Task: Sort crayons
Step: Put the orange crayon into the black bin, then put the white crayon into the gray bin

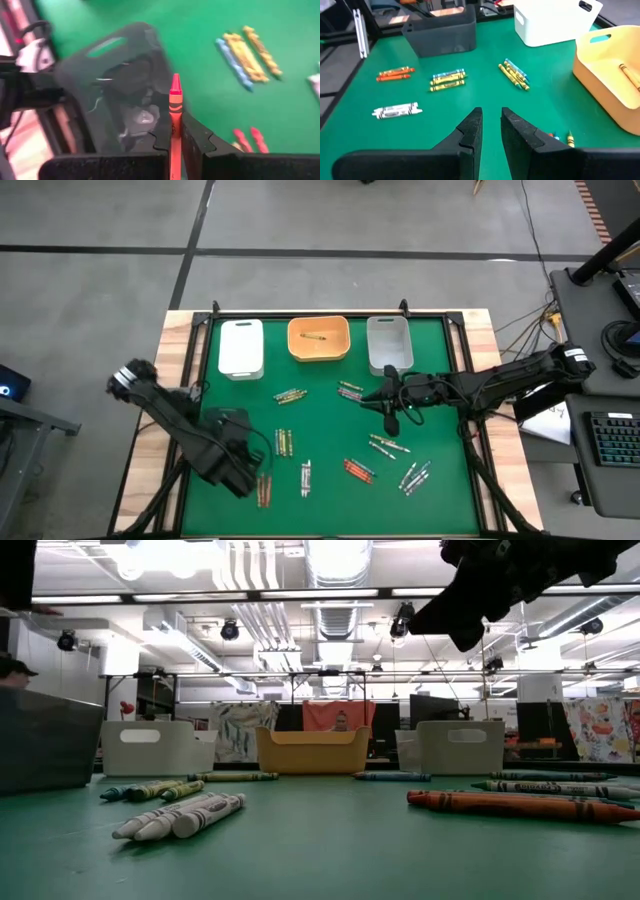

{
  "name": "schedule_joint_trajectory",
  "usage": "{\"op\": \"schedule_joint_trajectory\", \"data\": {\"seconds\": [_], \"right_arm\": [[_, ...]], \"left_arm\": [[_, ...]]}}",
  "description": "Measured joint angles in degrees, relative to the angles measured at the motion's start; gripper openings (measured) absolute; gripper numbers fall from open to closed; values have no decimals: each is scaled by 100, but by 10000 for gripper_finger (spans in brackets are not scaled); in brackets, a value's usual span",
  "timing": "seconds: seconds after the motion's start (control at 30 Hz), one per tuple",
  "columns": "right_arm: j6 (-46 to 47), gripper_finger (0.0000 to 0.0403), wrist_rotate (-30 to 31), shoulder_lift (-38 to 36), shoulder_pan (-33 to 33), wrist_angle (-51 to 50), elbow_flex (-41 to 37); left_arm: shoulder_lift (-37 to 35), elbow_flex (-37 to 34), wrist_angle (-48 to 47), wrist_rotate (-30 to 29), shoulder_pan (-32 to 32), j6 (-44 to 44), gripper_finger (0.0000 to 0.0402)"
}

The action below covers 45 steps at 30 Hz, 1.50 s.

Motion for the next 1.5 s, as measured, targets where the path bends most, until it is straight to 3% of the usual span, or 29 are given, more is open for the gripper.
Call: {"op": "schedule_joint_trajectory", "data": {"seconds": [0.27,0.47,0.6,1.13,1.4,1.5], "right_arm": [[-45,59,-2,0,2,14,178],[-160,59,3,0,0,13,234],[-190,59,15,1,0,29,236],[-267,59,71,0,-2,50,236],[-111,59,68,0,-6,50,236],[152,59,68,0,-15,50,236]], "left_arm": [[-1049,-1716,527,68,6,-593,0],[-1259,-2608,1225,70,8,-783,0],[-1228,-2960,1215,277,17,-938,0],[-1136,-3268,1239,512,17,-975,33],[-1141,-3060,1235,500,17,-858,34],[-1147,-2788,1153,239,17,-581,34]]}}
